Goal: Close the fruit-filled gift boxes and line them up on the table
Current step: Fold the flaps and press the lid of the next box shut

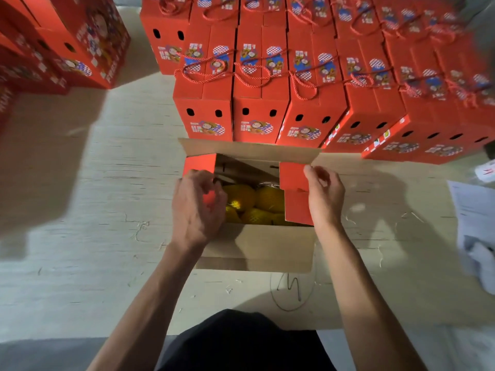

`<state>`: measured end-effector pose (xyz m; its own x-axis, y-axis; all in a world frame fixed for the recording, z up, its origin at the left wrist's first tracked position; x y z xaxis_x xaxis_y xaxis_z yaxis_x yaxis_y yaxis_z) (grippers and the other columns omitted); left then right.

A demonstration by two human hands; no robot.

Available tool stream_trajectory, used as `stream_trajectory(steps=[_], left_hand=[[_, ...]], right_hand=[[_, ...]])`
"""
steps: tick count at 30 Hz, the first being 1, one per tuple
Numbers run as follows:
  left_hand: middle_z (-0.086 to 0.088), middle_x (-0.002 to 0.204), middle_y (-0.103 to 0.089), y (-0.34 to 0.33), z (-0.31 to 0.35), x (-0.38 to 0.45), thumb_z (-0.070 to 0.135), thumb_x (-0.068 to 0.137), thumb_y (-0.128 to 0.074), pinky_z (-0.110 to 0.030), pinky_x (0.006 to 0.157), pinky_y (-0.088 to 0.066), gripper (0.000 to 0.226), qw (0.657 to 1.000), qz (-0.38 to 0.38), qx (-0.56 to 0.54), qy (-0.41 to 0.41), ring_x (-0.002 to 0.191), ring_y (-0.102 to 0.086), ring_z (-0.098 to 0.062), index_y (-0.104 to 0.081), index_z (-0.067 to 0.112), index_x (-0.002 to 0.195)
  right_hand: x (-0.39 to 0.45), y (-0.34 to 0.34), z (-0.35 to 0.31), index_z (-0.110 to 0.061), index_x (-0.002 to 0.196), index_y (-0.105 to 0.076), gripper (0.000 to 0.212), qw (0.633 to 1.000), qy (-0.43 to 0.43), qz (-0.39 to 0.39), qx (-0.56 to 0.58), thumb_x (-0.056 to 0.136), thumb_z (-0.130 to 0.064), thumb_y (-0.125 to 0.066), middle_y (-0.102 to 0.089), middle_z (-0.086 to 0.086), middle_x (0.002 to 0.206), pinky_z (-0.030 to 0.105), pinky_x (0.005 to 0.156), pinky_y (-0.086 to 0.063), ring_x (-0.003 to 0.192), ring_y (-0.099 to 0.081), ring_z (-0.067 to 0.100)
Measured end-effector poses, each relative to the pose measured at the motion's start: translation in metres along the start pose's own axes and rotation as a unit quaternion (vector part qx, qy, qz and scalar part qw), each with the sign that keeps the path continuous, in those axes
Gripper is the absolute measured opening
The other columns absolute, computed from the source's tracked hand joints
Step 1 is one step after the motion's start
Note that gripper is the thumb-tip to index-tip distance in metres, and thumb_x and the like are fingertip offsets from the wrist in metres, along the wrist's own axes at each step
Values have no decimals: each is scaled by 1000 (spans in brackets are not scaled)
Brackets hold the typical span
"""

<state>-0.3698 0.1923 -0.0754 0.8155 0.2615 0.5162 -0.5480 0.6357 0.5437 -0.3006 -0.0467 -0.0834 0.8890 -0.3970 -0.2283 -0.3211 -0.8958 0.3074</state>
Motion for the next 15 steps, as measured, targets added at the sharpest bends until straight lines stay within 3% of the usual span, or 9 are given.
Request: stream_trajectory(steps=[3,4,7,9,12,15], left_hand=[[-3,90,-62,-6,17,-9,14,95,-67,-38,62,-48,3,974,-189,-8,-123,77,-57,-24,-64,13,96],[-1,91,-65,-9,23,-11,19,97,-66,-35,62,-48,6,958,-248,0,-143,78,-60,-24,-68,13,97],[4,88,-67,-17,32,-14,40,104,-54,-37,59,-48,24,923,-364,26,-117,75,-62,-21,-69,22,99],[4,78,-61,-23,34,-15,42,104,-53,-38,55,-45,27,912,-400,12,-85,66,-57,-20,-68,23,92],[-4,71,-59,-30,34,-11,32,104,-59,-38,54,-37,27,892,-448,-33,-45,62,-52,-25,-69,15,85],[0,62,-53,-33,34,-4,27,103,-61,-30,51,-31,33,875,-480,-69,-4,53,-43,-15,-68,8,77]], right_hand=[[-1,8,13,-4,105,-69,30,991,-115,10,70,103,-32,-57,-71,2,93,27,65,-56,81,-69,21],[-5,12,19,-2,101,-69,29,988,-133,9,72,104,-26,-54,-71,4,89,22,59,-55,78,-68,21],[-31,20,43,-9,75,-64,24,982,-177,-1,72,98,-9,-58,-67,-2,63,13,42,-43,57,-63,13],[-51,26,61,-9,73,-62,24,969,-216,-25,117,96,-5,-57,-65,3,62,17,40,-44,48,-61,15],[-77,30,84,-8,85,-61,26,963,-235,-65,113,104,-2,-45,-64,6,75,22,48,-49,64,-61,22],[-102,24,99,-10,83,-63,24,961,-227,-92,127,100,3,-54,-63,6,77,25,58,-51,66,-60,19]])
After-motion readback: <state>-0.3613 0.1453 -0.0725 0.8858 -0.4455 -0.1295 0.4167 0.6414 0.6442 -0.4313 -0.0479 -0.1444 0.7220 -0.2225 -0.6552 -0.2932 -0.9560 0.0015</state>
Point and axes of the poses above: each hand's wrist, its own x-axis towards the middle knuckle, its own y-axis out of the back of the hand, z = x × y, the point moved 1 cm from there along x, towards the middle knuckle
